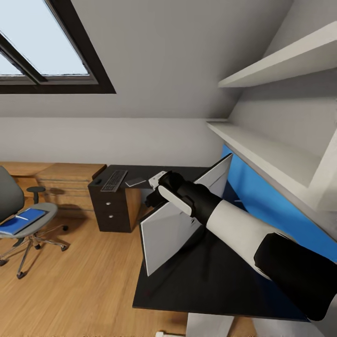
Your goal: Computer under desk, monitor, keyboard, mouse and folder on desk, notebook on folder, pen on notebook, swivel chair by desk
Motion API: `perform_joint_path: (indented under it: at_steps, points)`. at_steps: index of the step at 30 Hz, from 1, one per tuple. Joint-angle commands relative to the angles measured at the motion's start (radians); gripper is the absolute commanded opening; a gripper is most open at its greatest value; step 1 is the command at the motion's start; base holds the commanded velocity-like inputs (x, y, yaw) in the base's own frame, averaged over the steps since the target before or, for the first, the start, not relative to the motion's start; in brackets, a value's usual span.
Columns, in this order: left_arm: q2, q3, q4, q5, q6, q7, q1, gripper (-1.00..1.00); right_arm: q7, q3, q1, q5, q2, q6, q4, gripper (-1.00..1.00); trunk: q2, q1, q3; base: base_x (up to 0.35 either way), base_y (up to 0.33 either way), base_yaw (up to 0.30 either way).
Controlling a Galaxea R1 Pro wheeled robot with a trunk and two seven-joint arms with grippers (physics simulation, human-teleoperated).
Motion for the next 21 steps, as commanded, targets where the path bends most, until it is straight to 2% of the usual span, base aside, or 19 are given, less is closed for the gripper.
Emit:
perform_joint_path:
  at_steps: [1,10,15,21]
  points:
    - [0.001,-0.008,0.0,0.002,-0.003,0.008,0.0,1.0,-0.01,0.002,-0.002,-0.012,0.0,0.002,0.0,1.0,-0.002,0.0,-0.002,-0.146,0.0,0.0]
    - [0.001,-0.008,0.0,0.002,-0.003,0.008,-0.001,1.0,-0.01,0.0,-0.002,-0.012,0.0,0.002,-0.002,1.0,-0.002,0.0,-0.002,-0.085,-0.004,0.0]
    - [0.001,-0.007,0.0,0.002,-0.003,0.008,-0.001,1.0,-0.01,0.0,-0.002,-0.012,0.0,0.002,-0.002,1.0,-0.002,0.0,-0.002,-0.151,-0.142,0.0]
    - [0.0,-0.007,0.0,0.002,-0.006,0.008,-0.001,1.0,-0.01,0.0,-0.002,-0.012,0.0,0.002,-0.002,1.0,-0.002,0.0,-0.002,-0.025,-0.06,0.0]
